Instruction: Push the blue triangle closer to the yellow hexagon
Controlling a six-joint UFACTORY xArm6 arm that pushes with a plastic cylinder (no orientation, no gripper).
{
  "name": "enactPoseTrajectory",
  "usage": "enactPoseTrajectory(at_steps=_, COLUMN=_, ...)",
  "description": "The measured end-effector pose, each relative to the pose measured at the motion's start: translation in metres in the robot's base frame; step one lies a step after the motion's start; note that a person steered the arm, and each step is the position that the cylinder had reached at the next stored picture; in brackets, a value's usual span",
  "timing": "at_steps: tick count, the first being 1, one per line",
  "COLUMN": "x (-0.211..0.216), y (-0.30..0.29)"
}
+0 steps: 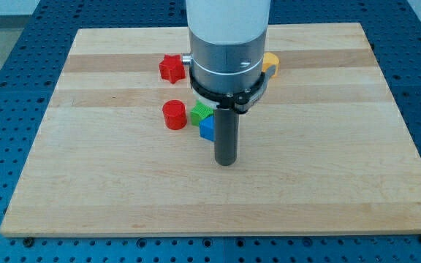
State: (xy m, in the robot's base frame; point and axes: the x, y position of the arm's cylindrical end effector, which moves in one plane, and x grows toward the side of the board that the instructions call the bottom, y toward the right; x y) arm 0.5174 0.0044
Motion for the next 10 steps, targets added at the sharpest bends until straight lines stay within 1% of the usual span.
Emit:
enactPoseTrajectory(at_steps=2, x=-0.015, y=-0.021)
enactPoseTrajectory(at_steps=4, x=-0.037, y=-0.021)
enactPoseTrajectory(at_steps=8, x=-0.061, y=-0.021)
enactPoseTrajectory(at_steps=9, x=-0.065, y=-0.021)
enactPoseTrajectory(at_steps=10, x=-0.059, y=-0.016)
